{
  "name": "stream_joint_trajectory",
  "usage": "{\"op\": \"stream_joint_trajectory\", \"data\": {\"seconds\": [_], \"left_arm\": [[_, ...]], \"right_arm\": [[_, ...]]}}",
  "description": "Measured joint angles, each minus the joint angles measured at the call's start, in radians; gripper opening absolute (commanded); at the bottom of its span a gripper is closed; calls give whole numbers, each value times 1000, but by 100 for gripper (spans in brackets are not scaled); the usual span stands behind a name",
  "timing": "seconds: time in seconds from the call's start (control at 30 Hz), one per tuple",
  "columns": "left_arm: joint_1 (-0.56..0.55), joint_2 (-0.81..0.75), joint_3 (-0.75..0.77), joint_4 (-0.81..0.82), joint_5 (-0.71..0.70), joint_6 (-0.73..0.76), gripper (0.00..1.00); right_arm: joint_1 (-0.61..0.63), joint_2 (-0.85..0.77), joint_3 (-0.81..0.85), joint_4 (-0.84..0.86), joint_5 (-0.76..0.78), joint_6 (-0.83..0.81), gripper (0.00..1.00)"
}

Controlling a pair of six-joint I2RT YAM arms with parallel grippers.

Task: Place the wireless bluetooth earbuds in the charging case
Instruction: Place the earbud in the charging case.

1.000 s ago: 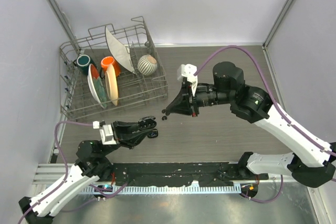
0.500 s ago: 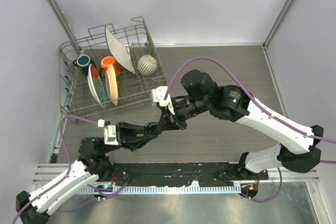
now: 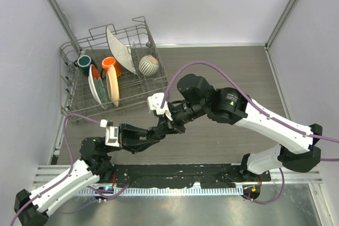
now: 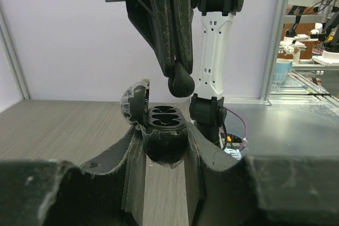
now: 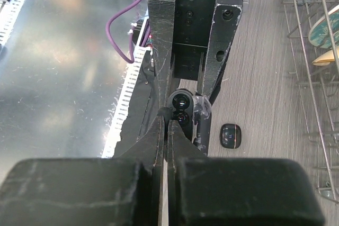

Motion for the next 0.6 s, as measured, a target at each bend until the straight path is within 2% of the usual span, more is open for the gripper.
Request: {"op": "stream_joint_trajectory", "data": {"seconds": [0.6], "left_arm": [[0, 35, 6, 51, 73, -34, 0]], "right_arm": [[45, 53, 26, 0, 59, -24, 1]]}}
